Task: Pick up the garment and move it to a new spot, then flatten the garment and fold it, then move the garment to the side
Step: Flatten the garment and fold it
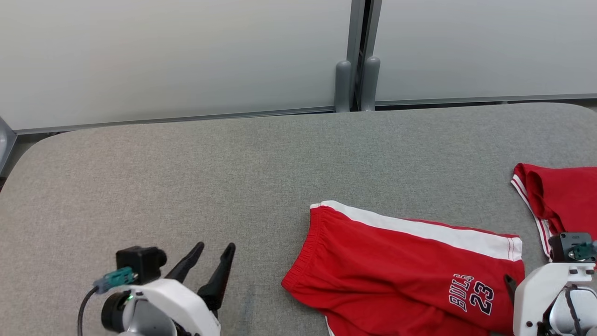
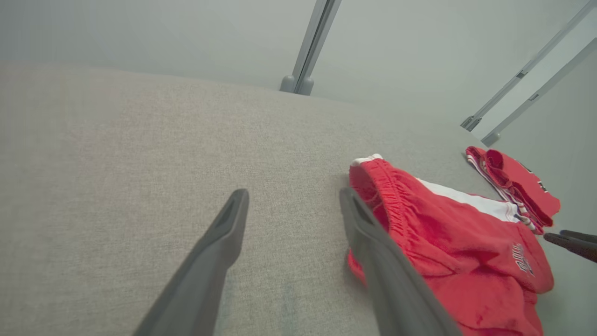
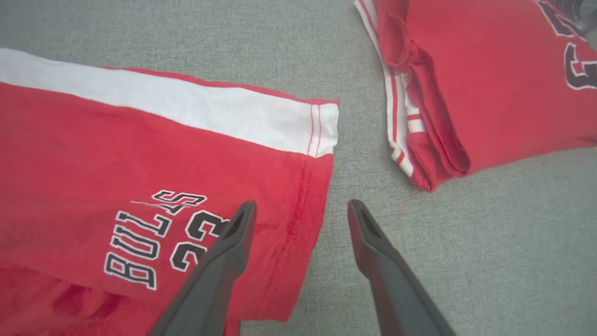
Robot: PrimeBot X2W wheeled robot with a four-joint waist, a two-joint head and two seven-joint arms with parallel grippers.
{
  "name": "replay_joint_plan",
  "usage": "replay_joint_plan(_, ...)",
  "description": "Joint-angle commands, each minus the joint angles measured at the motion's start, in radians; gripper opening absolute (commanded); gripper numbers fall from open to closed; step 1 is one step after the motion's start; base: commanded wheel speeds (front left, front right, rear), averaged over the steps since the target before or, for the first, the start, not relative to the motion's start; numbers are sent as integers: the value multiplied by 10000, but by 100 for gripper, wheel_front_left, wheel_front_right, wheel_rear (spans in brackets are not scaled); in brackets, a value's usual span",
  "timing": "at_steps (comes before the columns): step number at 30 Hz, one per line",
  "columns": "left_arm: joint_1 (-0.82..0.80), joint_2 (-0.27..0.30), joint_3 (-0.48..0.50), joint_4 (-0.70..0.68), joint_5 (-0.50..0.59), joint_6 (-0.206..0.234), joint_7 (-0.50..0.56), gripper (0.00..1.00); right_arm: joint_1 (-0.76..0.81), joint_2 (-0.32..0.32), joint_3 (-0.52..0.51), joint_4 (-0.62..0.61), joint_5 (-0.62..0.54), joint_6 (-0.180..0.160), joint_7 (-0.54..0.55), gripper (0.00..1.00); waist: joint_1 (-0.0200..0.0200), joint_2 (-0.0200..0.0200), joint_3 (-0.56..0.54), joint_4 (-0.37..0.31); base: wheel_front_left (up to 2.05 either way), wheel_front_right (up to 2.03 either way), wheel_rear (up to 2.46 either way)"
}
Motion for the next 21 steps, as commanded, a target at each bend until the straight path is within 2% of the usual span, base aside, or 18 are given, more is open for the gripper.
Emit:
replay_joint_plan(1, -391, -95, -112, 184, -170, -153, 265, 100, 146, 18, -45, -189, 112, 2, -106, 100, 0, 0, 6, -40, 0, 0, 0)
replay_joint_plan(4, -1198, -559, -249, 927, -673, -300, 967, 100, 320, 47, -60, -641, 237, 2, -199, 100, 0, 0, 63, -187, 0, 0, 0)
replay_joint_plan(11, -3099, -1747, -149, 3446, -1742, -94, 2345, 100, 440, 61, 346, -1336, 824, 2, -223, 100, 0, 0, 425, -974, 0, 0, 0)
replay_joint_plan(14, -3735, -1981, 96, 4372, -2118, 52, 2648, 100, 272, 63, 459, -1395, 901, 2, -305, 100, 0, 0, 613, -1384, 0, 0, 0)
replay_joint_plan(21, -4847, -2020, 411, 5662, -2503, 387, 3402, 100, -23, 63, 736, -1387, 855, 2, -509, 100, 0, 0, 991, -2034, 0, 0, 0)
